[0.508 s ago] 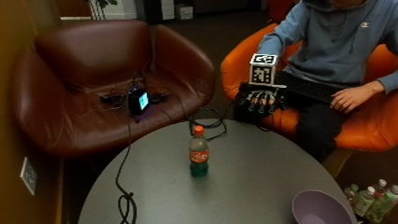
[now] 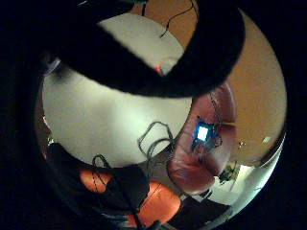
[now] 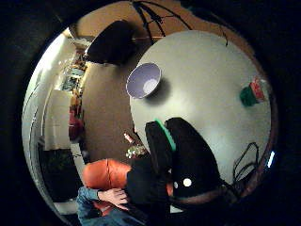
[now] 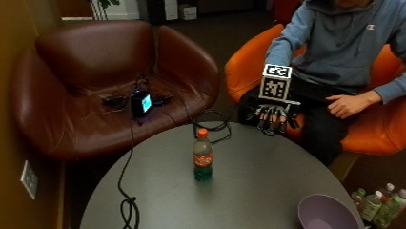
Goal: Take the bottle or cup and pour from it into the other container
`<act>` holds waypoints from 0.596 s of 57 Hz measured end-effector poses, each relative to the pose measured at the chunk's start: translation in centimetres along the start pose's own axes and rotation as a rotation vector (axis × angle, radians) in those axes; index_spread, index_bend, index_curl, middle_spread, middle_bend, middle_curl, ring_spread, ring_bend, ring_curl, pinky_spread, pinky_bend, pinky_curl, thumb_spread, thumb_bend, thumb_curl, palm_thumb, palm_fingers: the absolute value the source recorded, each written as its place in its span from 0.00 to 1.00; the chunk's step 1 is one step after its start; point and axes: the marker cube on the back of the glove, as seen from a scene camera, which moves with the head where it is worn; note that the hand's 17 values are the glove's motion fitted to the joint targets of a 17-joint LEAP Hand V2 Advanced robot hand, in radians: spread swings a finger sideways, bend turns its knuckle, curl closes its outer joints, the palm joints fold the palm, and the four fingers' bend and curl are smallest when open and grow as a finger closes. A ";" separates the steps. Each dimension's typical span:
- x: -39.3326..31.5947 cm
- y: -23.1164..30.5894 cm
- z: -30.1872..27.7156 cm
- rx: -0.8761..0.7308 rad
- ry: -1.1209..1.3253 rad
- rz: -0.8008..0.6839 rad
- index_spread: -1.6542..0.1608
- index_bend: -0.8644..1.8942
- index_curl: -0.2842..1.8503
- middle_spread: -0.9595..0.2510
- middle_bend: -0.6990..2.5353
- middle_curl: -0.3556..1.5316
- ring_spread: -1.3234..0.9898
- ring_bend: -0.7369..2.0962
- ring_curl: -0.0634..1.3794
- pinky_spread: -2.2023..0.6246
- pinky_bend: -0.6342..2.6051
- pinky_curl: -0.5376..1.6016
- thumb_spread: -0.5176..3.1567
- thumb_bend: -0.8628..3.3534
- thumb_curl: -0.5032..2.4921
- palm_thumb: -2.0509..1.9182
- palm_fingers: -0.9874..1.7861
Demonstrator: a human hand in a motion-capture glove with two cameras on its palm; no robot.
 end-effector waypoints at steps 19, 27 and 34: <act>-3.0 -2.8 0.2 -0.011 0.084 -0.036 0.67 0.37 0.25 0.66 0.27 0.32 0.54 0.38 0.21 0.89 0.32 0.39 0.45 0.20 0.24 0.62 0.42; -4.2 -4.6 0.6 -0.016 0.086 -0.038 0.67 0.37 0.25 0.66 0.27 0.32 0.54 0.38 0.22 0.89 0.32 0.40 0.45 0.20 0.24 0.62 0.42; -5.5 -6.3 0.1 0.038 0.163 -0.082 0.67 0.35 0.25 0.67 0.27 0.33 0.54 0.39 0.23 0.89 0.33 0.41 0.45 0.20 0.25 0.62 0.40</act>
